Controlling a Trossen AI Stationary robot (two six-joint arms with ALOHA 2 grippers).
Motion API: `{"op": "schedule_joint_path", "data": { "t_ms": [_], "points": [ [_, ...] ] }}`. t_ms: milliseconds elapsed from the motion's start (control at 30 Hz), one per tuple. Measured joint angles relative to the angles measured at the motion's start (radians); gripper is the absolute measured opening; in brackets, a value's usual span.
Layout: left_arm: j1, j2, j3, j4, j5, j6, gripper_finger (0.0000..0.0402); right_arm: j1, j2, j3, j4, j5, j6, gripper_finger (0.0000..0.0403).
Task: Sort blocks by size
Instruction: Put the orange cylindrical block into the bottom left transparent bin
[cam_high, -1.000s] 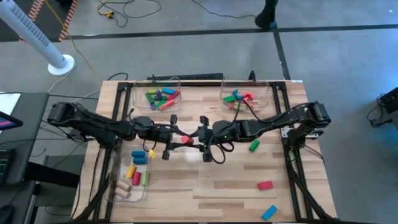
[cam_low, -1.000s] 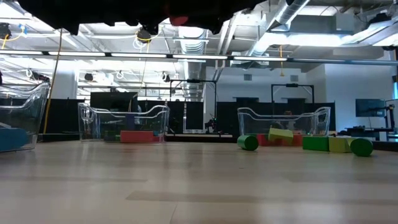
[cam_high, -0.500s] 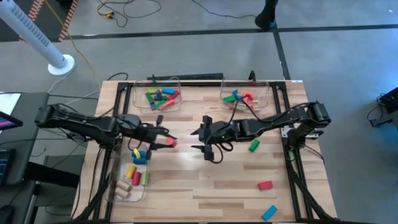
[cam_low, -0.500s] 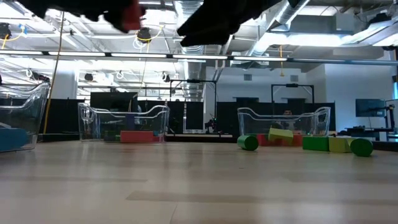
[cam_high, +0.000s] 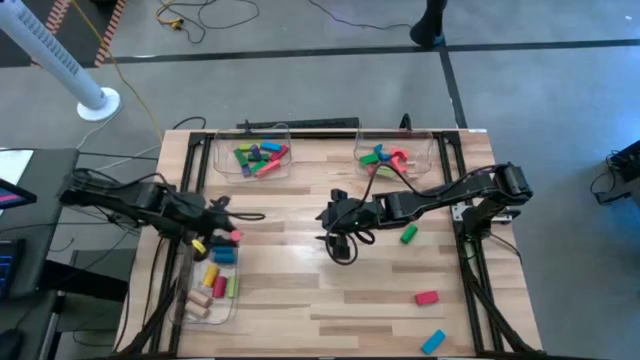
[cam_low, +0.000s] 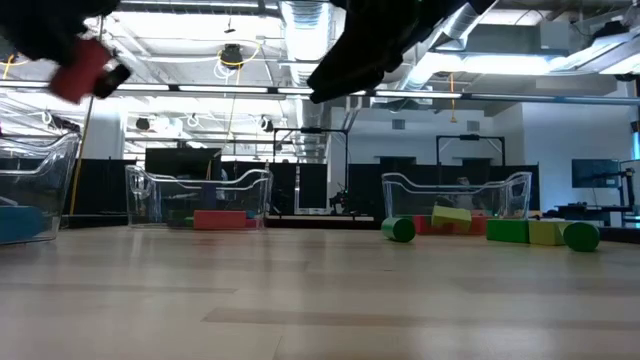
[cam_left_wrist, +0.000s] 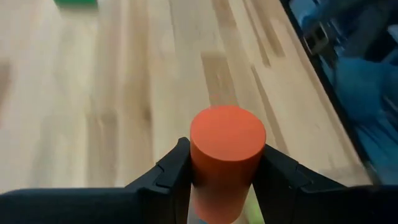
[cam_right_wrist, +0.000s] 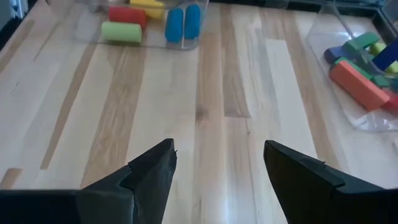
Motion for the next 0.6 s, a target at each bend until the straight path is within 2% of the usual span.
{"op": "schedule_joint_path", "data": {
  "t_ms": [133,300,600],
  "points": [
    [-0.045,-0.023,0.000,-0.124,0.018,-0.127,0.0129,0.010,0.000,0.000,-0.028,-0.001,0.004,0.0278],
    [-0.110,-0.003,0.000,-0.135,0.027,-0.234,0.0129,0.018,0.000,0.000,-0.060,-0.002,0.008,0.0278],
    [-0.189,0.172,0.000,-0.179,0.064,-0.433,0.0129,0.035,0.000,0.000,-0.147,-0.002,0.056,0.0278]
  ]
}}
